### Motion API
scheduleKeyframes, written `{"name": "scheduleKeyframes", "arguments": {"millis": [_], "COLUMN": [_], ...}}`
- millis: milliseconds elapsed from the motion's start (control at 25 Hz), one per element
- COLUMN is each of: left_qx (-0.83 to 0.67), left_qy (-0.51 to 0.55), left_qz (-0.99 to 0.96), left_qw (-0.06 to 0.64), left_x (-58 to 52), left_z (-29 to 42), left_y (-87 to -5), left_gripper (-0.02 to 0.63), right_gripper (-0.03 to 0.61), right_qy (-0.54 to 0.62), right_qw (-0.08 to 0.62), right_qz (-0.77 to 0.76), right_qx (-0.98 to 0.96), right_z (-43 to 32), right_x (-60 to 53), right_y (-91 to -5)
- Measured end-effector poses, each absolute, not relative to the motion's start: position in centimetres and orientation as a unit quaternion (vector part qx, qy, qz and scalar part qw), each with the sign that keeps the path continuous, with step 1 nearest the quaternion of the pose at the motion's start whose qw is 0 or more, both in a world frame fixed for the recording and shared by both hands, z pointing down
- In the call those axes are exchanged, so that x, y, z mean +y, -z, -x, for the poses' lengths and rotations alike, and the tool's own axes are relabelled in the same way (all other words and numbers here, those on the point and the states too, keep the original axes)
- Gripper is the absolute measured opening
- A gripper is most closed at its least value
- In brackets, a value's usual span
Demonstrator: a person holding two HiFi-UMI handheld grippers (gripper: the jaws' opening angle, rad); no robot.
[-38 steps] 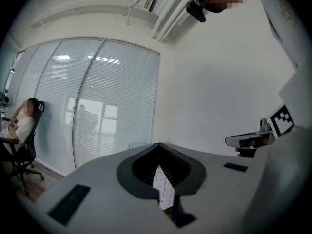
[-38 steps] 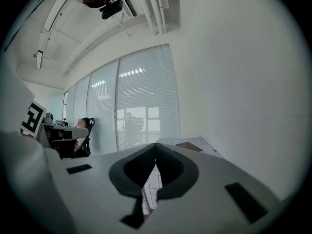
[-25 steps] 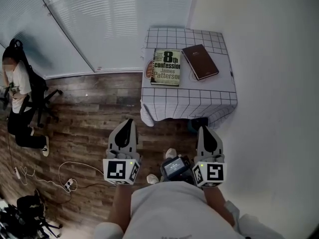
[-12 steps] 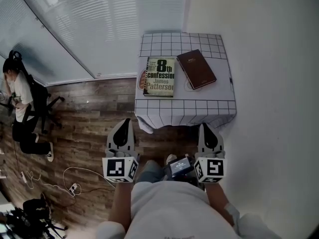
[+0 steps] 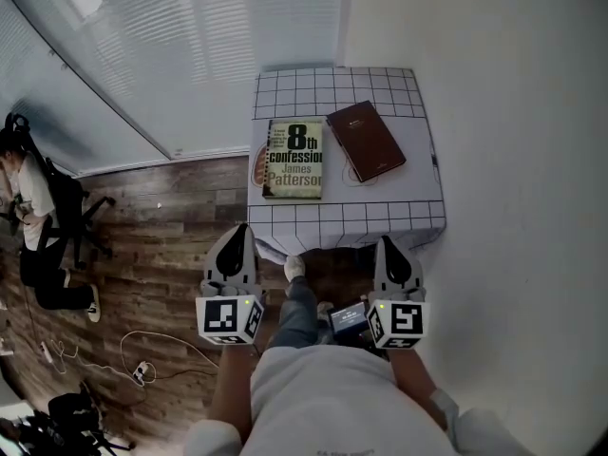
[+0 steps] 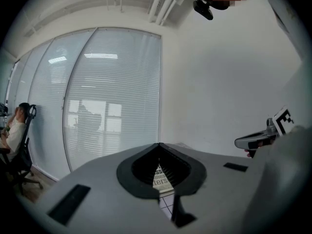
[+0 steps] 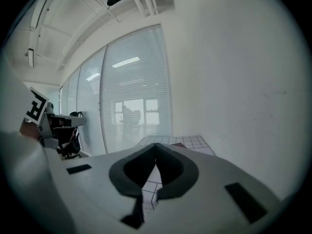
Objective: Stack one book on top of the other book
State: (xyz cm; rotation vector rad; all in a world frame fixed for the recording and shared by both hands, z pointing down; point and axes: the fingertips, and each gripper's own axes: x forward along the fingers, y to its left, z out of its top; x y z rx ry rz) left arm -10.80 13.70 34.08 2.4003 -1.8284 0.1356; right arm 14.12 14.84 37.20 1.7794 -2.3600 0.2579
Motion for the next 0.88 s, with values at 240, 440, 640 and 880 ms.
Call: {"name": "scheduleKeyframes", "arguments": {"millis": [240,440,640,880], "left_qx": [-0.597,-0.589,-0.573,-0.557], "left_qy": [-0.057,-0.068,-0.076,-0.103], "left_qz": [-0.797,-0.801,-0.811,-0.818], "left_qw": [0.070,0.080,0.089,0.095], "left_x": [9.8,6.4,3.0,0.2], "left_z": [11.1,11.6,11.8,12.2], "left_y": [-35.4,-37.0,-38.7,-41.8], "left_gripper": [0.009,0.009,0.009,0.009], "right_gripper": [0.008,0.008,0.008,0.008], "right_qy": [-0.095,-0.107,-0.123,-0.136], "right_qw": [0.103,0.124,0.138,0.161], "right_qz": [-0.596,-0.606,-0.610,-0.597], "right_qx": [-0.791,-0.778,-0.770,-0.774], "right_z": [-13.5,-13.8,-13.7,-12.1], "right_x": [11.9,9.1,6.0,3.1], "right_y": [-38.2,-40.1,-42.0,-44.0]}}
